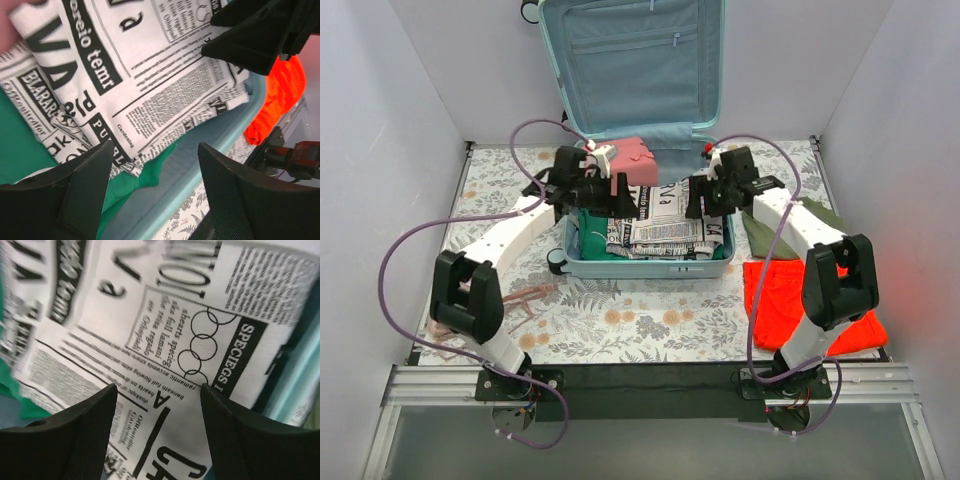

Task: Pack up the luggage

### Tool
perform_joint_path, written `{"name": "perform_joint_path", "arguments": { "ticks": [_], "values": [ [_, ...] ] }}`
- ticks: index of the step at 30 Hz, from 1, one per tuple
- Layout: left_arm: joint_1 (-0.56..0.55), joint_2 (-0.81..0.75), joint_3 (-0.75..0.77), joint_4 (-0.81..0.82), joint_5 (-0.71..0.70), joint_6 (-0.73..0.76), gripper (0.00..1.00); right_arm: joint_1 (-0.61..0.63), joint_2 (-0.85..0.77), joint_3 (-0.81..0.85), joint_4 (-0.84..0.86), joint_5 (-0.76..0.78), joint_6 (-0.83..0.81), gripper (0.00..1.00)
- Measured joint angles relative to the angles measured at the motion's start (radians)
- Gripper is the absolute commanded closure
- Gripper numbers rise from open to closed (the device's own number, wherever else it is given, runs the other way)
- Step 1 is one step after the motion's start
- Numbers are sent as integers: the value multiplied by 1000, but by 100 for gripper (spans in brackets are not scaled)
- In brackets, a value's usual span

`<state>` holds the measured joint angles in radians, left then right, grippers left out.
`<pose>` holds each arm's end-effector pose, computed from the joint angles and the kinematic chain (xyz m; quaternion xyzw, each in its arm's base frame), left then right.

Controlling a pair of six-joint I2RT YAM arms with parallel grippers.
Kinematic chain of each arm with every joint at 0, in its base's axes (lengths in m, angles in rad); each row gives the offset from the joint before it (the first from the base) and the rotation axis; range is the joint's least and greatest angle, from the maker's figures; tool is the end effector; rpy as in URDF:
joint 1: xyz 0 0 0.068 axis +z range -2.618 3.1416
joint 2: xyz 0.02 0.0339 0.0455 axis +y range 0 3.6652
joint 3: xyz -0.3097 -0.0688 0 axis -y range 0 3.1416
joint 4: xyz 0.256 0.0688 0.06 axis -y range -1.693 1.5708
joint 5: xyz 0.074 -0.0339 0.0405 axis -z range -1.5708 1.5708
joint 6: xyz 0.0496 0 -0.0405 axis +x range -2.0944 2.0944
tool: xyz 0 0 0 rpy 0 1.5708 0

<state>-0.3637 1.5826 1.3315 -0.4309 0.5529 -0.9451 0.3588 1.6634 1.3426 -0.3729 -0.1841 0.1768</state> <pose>0.3428 -0.1584 0.3444 -0.1365 0.8658 -0.4473 0.1781 0.3759 0.1507 0.3196 -0.1208 0.8943 0.1921 0.3857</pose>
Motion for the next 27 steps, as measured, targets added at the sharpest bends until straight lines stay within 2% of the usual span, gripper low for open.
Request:
{"name": "perform_joint_path", "arguments": {
  "ticks": [4, 8, 9, 12, 16, 19, 22, 27],
  "values": [
    [-67, 114, -26, -10, -42, 10, 34, -9, 59, -46, -55, -22, -39, 25],
    [-85, 172, -29, -61, -76, 22, 33, -35, 53, 17, -121, -61, -69, 22],
    [-83, 173, -29, -66, -79, 24, 31, -54, 47, 39, -145, -69, -77, 13],
    [-75, 147, -29, -62, -82, 28, 30, -163, -14, 77, -187, -91, -103, 2],
    [-66, 55, -25, -59, -88, 33, 28, -384, -151, 79, -224, -46, -169, 1],
    [-63, 3, -10, -60, -98, 40, 27, -513, -185, 73, -253, 16, -233, 1],
    [-55, -24, -5, -66, -107, 48, 26, -570, -141, 41, -281, 75, -283, 2],
    [-39, -24, -5, -97, -120, 53, 26, -602, 39, 16, -316, 119, -323, 2]
  ]
}}
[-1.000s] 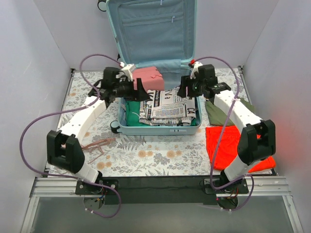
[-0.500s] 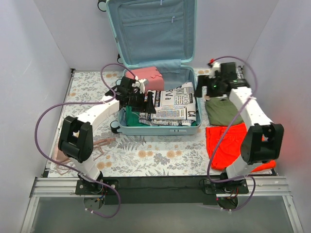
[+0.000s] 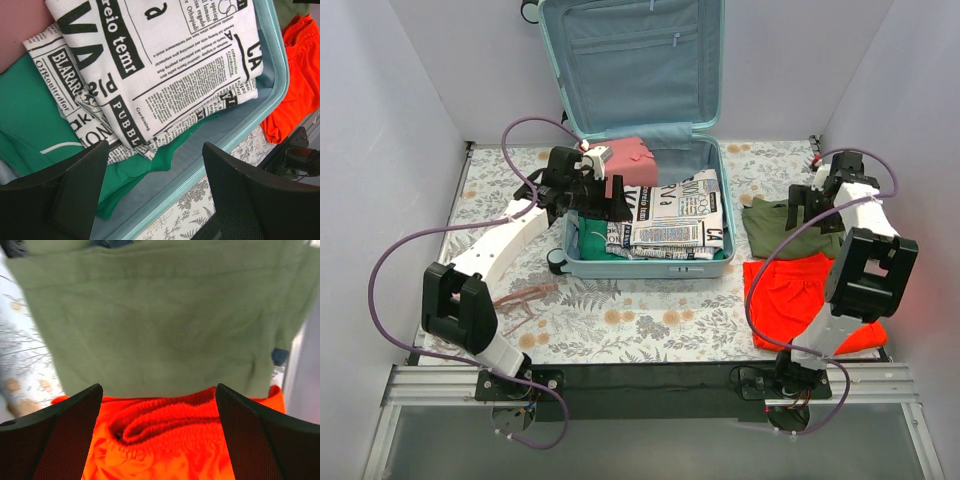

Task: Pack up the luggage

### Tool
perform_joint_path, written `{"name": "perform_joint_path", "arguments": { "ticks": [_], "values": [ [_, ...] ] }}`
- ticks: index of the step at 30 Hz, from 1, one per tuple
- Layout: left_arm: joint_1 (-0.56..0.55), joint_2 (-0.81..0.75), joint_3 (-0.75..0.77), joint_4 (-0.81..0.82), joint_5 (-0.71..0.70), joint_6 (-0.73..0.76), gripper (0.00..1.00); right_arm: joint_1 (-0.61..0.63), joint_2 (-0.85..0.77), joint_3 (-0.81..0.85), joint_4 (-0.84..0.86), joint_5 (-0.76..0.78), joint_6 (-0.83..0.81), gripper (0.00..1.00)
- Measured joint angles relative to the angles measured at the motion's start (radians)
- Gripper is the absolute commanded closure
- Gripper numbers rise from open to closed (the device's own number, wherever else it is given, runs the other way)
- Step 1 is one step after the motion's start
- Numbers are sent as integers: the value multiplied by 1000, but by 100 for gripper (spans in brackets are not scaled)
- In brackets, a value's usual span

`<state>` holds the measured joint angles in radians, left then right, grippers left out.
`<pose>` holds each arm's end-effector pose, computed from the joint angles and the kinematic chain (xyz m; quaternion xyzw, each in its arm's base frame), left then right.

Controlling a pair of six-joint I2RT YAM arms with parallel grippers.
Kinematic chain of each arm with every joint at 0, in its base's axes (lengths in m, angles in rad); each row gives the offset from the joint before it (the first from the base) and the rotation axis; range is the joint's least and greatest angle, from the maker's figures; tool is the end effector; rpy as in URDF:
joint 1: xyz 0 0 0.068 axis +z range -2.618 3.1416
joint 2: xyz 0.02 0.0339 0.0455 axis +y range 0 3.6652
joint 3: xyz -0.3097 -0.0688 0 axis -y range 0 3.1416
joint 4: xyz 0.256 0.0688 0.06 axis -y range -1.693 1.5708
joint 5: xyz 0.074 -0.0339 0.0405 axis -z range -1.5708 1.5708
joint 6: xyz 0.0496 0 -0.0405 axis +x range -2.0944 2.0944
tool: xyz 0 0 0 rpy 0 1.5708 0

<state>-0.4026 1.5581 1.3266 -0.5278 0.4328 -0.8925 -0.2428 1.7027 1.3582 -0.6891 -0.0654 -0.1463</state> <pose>0.3280 -0.1623 0.3409 -0.1354 0.8911 -0.3899 0.1885 0.3746 -0.0895 0.2844 0.0378 0.9629 -0.0203 0.2663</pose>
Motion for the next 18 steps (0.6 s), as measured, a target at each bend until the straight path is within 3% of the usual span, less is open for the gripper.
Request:
{"name": "perform_joint_path", "arguments": {
  "ticks": [4, 15, 18],
  "values": [
    [14, 2, 0, -21, -6, 10, 25, -4, 101, 0, 10, 12, -14, 1],
    [42, 47, 0, -85, -25, 48, 25, 38, 197, 0, 137, 29, -19, 2],
    [47, 61, 6, -98, -29, 58, 25, 63, 236, -9, 182, 45, -24, 8]
  ]
}}
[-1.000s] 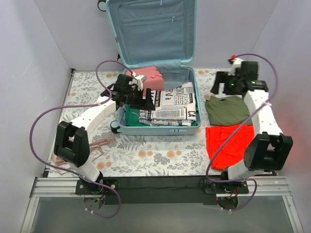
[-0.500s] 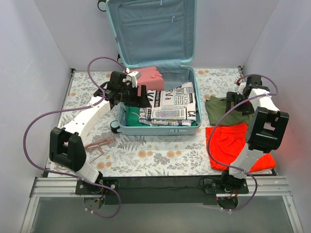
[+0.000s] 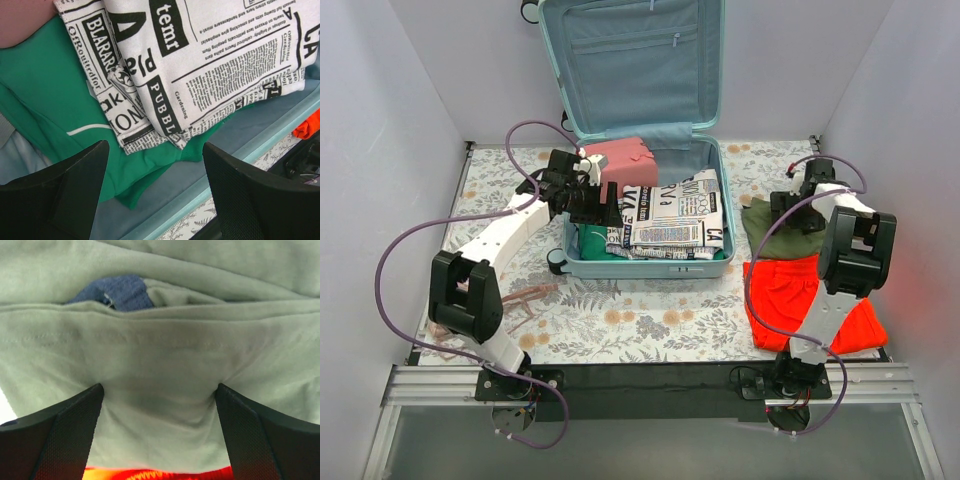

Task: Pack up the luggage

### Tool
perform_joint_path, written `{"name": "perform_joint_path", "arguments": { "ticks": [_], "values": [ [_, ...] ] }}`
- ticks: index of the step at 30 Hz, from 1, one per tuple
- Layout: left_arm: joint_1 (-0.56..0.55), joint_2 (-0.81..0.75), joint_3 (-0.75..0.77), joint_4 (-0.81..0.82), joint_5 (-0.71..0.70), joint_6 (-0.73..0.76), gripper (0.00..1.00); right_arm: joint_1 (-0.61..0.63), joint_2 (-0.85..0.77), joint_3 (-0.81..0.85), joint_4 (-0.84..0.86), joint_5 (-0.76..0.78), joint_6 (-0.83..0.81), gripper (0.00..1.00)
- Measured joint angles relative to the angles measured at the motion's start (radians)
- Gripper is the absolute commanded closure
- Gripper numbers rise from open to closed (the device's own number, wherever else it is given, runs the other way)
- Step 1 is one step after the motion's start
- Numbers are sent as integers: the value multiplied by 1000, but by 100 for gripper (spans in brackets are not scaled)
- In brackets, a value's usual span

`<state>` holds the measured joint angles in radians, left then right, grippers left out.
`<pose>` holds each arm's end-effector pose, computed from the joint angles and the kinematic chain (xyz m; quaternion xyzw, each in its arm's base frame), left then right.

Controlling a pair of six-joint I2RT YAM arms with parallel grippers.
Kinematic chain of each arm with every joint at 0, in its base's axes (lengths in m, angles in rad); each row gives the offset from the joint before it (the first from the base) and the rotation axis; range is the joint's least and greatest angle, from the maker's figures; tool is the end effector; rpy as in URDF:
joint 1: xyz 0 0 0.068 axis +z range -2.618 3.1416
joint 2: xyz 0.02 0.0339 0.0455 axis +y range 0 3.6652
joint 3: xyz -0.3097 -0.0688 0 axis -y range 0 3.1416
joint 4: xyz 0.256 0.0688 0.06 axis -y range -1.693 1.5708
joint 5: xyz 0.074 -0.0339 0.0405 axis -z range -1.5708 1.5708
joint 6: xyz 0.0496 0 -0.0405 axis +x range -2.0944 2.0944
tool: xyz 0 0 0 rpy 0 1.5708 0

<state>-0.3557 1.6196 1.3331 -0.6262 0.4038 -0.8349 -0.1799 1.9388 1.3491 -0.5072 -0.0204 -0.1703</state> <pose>0.3408 -0.1474 0.3134 -0.1571 0.9160 -0.3347 0.1557 0.4271 -0.0767 0.2000 0.0023 0.9720 -0.0311 0.2329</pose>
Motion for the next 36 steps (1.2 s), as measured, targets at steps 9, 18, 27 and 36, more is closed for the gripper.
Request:
{"name": "perform_joint_path", "arguments": {
  "ticks": [9, 18, 27, 36],
  "values": [
    [1, 68, 52, -35, -11, 22, 26, 31, 25, -1, 60, -21, -47, 82],
    [29, 68, 63, -42, -12, 27, 25, -39, 51, 134, -105, -265, -56, 99],
    [77, 27, 53, -39, -4, 27, 26, -113, 15, 707, -225, -426, -27, 99],
    [127, -7, 26, -32, 20, 27, 26, 50, -14, 867, -270, -512, -105, 99]
  ]
}}
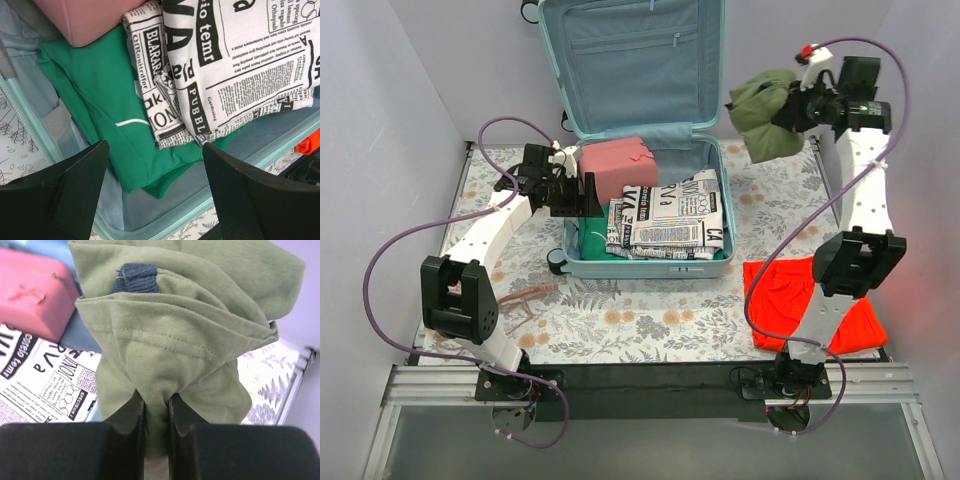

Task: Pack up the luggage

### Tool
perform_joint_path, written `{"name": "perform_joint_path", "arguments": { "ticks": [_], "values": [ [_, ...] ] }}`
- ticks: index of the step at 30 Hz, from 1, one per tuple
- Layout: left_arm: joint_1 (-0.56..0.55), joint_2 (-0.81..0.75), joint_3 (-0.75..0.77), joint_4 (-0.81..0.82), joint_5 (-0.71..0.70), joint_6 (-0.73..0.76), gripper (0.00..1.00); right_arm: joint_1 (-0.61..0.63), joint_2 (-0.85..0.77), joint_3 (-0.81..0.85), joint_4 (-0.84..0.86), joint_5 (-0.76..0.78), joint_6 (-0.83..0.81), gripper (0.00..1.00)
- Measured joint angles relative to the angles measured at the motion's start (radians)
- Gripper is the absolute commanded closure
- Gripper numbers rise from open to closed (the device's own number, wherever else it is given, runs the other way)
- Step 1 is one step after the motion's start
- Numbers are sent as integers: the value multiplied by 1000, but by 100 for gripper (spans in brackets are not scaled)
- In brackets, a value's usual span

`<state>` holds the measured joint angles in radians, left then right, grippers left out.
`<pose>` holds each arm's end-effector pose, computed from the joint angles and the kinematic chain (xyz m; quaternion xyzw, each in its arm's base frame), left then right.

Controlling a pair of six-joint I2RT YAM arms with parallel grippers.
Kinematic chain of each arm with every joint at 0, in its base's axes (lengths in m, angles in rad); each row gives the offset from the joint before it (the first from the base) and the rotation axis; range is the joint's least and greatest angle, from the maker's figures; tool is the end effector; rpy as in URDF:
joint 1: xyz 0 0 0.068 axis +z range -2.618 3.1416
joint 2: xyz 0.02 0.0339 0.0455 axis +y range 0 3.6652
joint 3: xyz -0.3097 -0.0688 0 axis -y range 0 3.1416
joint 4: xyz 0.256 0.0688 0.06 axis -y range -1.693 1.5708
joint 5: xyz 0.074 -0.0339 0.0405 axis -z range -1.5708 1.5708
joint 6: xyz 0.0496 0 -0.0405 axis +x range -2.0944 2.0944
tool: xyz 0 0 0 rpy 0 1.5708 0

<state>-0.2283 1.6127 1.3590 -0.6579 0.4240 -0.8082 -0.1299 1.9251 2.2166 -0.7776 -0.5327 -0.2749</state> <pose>0.3547 -0.1034 0.3225 -0.1992 0.9059 -0.3297 0.1762 0.4580 -0.0344 0.4805 -0.1954 0.8143 0.1207 0.5331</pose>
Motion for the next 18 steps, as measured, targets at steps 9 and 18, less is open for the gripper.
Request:
{"name": "perform_joint_path", "arguments": {
  "ticks": [9, 18],
  "values": [
    [24, -21, -25, 8, 14, -4, 26, 416, -47, -218, 175, 212, -236, 99],
    [40, -21, -37, 23, 21, -11, 26, 499, -12, -305, 581, 357, -543, 99]
  ]
}}
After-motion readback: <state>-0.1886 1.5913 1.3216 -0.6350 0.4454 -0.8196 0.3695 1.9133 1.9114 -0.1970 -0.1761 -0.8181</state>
